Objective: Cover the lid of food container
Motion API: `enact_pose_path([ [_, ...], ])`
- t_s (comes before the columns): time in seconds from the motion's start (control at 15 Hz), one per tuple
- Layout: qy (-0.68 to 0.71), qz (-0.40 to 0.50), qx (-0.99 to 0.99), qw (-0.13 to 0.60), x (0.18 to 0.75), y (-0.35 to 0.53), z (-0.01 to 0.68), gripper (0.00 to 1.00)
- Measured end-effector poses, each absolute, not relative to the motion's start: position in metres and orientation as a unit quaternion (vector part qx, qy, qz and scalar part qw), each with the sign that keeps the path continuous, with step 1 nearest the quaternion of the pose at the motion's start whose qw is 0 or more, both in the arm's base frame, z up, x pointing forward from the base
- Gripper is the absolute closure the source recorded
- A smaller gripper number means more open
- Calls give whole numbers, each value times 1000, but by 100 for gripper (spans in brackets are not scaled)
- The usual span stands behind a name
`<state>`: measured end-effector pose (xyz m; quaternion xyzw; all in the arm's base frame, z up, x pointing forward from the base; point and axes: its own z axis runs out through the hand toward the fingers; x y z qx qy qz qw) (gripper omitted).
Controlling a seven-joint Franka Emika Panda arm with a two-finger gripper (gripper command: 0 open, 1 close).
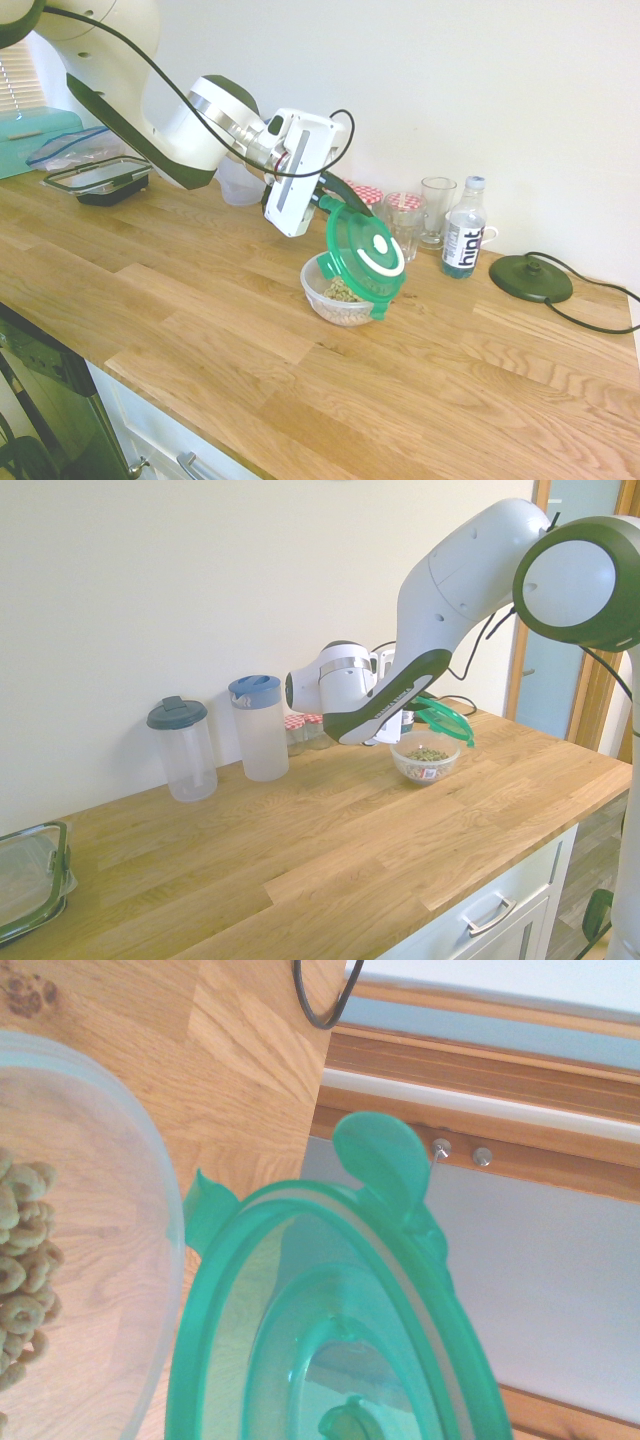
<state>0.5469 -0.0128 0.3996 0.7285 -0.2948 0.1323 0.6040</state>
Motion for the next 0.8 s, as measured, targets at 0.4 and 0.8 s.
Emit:
enact_pose_path([
  [0.4,-297,132,721,612,544,-5,401,100],
  [0.8,-296,138,723,609,546,1,402,100],
])
